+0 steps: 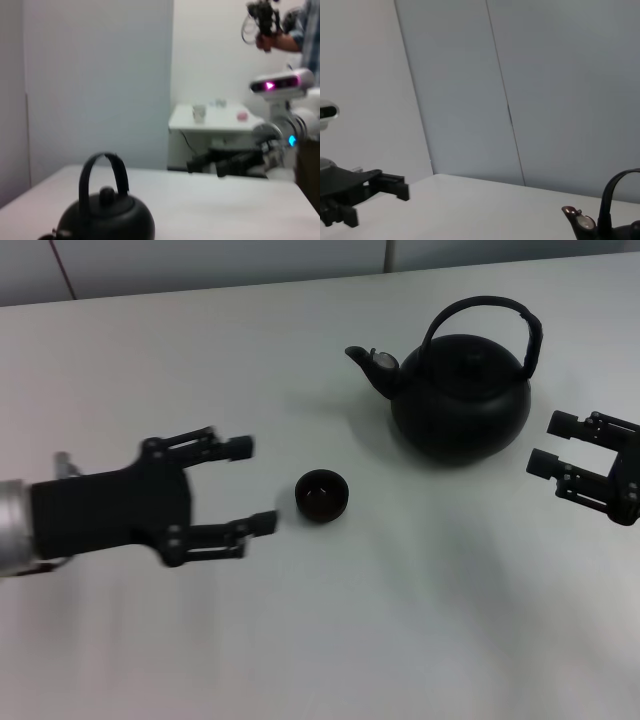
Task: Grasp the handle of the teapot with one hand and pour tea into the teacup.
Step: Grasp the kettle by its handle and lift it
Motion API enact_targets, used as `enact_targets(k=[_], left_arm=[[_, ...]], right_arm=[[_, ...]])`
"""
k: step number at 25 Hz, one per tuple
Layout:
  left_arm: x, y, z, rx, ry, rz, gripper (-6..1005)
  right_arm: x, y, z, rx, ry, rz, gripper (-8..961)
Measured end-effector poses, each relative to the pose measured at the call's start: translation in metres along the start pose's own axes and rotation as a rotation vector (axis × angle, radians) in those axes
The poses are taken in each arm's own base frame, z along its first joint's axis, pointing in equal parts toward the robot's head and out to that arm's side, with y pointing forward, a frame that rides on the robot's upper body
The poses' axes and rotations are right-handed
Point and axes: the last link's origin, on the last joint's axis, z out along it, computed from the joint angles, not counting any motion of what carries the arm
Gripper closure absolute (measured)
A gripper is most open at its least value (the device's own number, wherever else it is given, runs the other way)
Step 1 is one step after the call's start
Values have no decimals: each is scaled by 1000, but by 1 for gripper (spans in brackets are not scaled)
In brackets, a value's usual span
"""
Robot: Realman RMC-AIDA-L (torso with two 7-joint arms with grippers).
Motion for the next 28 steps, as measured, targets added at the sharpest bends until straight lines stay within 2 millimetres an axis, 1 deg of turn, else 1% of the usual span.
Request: enact_targets(k=[3,6,10,14,16,20,23,28], left_arm=[[7,-7,-15,-15,-78,22,185],[10,-12,-21,-10,-135,47,186],[12,-14,-20,-31,-188,78,186],[11,-15,-14,-56,-223,95,186],[9,-14,-12,-63,-228,96,186],[8,-13,-11,-67,-232,96,186],[4,-11,-10,-65,-238,89,186],[4,-8,-12,-79,-234,76,186]], right_arm=[[2,1,-1,8,-13,15,331],[3,-1,-6,51,-43,35,331],[9,-7,-16,154,-79,74,331],[14,-13,-26,262,-131,116,331],[18,-16,-28,307,-149,144,331],[30,-18,-24,371,-148,153,331],[35,-23,-19,423,-167,155,332],[37,-33,-1,484,-175,143,332]])
